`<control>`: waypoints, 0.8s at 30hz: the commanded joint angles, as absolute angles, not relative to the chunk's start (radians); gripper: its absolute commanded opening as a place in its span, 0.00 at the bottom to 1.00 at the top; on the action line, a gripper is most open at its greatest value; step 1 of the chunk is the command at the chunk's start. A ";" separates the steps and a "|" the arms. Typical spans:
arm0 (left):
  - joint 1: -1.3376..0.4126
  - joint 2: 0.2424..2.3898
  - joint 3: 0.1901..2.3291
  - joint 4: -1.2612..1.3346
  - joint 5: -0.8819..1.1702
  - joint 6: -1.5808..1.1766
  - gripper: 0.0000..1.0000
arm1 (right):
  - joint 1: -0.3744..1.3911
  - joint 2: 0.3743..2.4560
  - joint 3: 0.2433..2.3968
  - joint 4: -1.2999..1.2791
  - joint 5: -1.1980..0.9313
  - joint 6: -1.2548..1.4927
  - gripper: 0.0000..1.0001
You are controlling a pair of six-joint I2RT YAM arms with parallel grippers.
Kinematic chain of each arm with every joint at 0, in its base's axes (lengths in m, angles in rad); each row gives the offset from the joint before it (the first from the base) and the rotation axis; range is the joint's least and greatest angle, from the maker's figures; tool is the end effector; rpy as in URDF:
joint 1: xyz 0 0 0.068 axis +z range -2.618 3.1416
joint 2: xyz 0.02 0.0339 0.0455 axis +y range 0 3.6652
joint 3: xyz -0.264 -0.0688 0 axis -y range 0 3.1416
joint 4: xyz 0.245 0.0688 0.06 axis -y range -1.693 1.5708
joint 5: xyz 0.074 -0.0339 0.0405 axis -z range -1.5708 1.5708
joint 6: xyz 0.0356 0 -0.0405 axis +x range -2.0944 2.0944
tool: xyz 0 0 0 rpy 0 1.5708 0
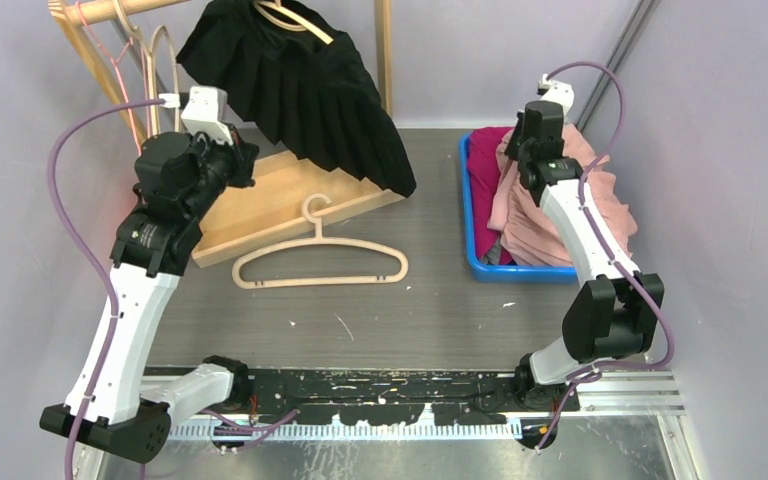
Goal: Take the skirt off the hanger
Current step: Place the skirt in the bin.
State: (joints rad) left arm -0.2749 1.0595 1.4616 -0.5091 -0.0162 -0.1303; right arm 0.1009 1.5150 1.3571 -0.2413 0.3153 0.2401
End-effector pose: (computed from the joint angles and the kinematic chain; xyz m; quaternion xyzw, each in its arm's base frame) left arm 0.1943 -0.0542 0.4831 0.0483 0.7423 -0.1286 0.6558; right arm 0.3553 0.0249 0.3559 0.1438 0.8149 -0.0363 0.5603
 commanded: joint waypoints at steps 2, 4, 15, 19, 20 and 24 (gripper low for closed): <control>-0.278 1.031 1.411 -0.493 0.025 -0.132 0.00 | 0.104 1.490 1.561 -0.200 0.199 0.297 0.09; -0.279 1.036 1.388 -0.484 0.042 -0.141 0.00 | 0.104 1.500 1.604 -0.213 0.139 0.329 0.09; -0.278 1.059 1.286 -0.454 0.066 -0.146 0.00 | 0.105 1.545 1.640 -0.171 -0.127 0.505 0.09; -0.278 1.069 1.281 -0.463 0.076 -0.144 0.00 | 0.106 1.512 1.495 -0.136 -0.064 0.527 0.09; -0.279 1.073 1.279 -0.462 0.082 -0.144 0.00 | 0.105 1.496 1.445 -0.124 -0.038 0.540 0.09; -0.278 1.102 1.267 -0.456 0.103 -0.148 0.00 | 0.120 1.431 1.227 -0.073 0.079 0.594 0.09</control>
State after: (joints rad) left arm -0.2749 1.0798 1.2728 -0.5152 0.0654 -0.1463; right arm 0.1047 1.5150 1.3693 -0.1524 -0.0406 0.5243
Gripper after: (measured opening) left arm 0.004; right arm 0.096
